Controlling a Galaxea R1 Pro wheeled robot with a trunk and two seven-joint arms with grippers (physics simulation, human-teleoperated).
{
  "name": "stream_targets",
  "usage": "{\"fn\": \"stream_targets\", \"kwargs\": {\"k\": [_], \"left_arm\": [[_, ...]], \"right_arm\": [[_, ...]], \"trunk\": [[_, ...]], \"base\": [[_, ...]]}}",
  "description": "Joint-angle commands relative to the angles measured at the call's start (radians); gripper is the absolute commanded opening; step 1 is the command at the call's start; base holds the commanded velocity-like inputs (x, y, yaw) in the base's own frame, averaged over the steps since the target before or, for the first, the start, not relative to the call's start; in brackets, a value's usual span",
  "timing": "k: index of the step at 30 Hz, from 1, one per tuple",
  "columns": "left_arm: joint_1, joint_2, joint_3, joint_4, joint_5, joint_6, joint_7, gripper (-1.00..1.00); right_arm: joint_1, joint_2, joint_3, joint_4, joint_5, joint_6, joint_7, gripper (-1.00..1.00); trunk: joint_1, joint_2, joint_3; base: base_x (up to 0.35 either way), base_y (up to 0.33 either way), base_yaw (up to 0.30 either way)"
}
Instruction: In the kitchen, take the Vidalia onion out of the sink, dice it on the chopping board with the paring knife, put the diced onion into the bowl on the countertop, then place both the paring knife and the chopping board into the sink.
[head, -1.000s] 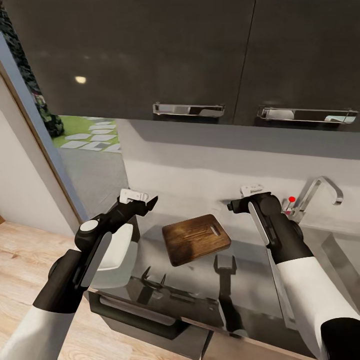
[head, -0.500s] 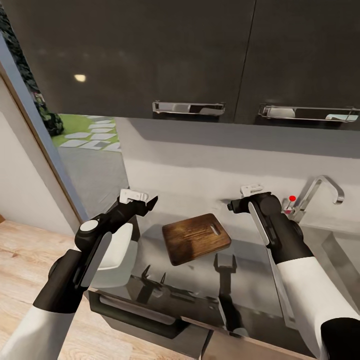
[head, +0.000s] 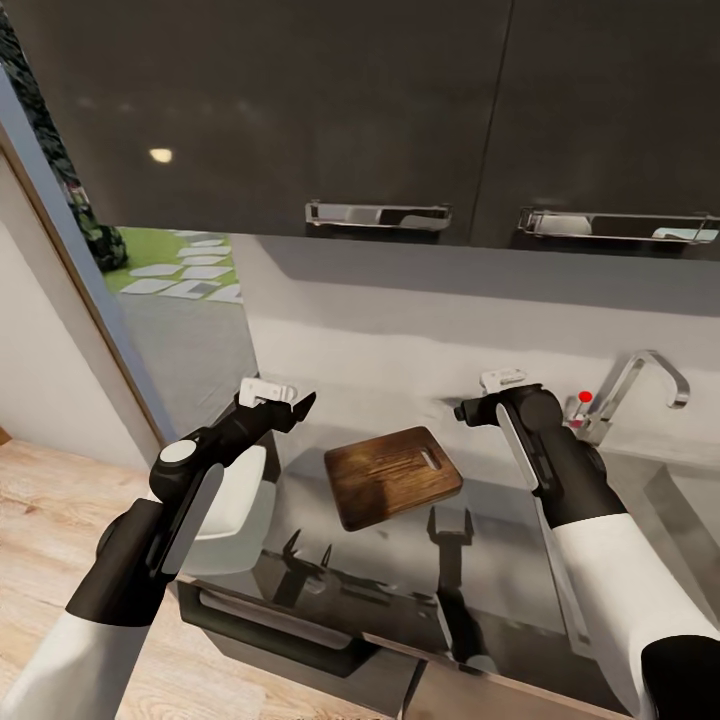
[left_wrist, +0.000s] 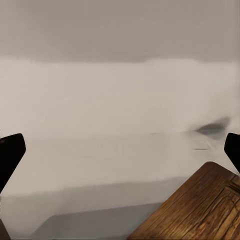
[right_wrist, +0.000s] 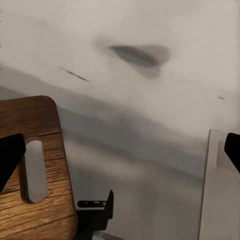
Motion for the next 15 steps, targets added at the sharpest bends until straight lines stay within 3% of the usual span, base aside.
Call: {"fn": "stream_targets", "kwargs": {"k": [1,15], "left_arm": [[-0.001,0.001,-0.001,-0.001,0.006,0.006,0.0,1.0],[-0.001,0.001,-0.001,-0.001,0.006,0.008,0.0,1.0]], "right_arm": [[-0.001,-0.001,0.002,-0.001,0.0,0.005,-0.002,1.0],[-0.001,-0.001,0.003,-0.001,-0.001,0.005,-0.002,1.0]], "trunk": [[0.001,-0.002,-0.003],[0.001,-0.002,-0.016]], "base": [[0.0,0.0,0.062],[0.0,0.0,0.039]]}}
